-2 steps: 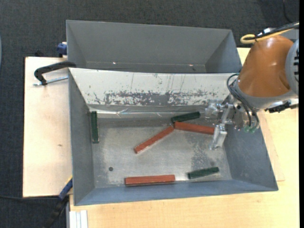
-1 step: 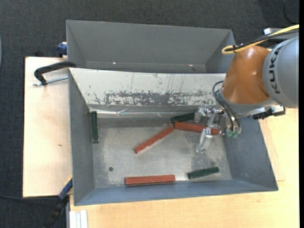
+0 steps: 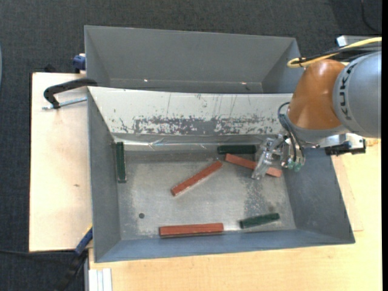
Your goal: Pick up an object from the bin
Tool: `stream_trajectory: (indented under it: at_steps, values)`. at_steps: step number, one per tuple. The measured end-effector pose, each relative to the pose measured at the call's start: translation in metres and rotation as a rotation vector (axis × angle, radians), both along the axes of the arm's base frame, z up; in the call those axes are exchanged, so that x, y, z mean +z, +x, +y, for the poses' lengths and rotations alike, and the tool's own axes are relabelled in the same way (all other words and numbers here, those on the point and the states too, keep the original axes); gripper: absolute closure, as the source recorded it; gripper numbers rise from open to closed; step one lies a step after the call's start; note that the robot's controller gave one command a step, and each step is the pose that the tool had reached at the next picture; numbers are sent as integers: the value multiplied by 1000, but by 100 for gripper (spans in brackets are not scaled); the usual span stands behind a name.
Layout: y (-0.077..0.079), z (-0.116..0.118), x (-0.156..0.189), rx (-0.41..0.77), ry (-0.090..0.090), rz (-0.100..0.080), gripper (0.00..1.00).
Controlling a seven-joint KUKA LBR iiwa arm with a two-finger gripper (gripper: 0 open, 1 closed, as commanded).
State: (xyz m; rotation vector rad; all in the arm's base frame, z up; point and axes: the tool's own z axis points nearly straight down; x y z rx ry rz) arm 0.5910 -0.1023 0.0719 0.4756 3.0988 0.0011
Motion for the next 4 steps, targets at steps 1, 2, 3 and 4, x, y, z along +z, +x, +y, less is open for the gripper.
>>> stream_trajectory:
  at_steps: [1, 2, 3, 4]
  values:
    - [0, 0, 0, 0, 0, 0, 100]
    - [0, 16, 96, -32, 0, 2, 100]
    - [0, 16, 96, -32, 0, 2, 100]
    - [-7, -19, 43, -32, 0, -1, 100]
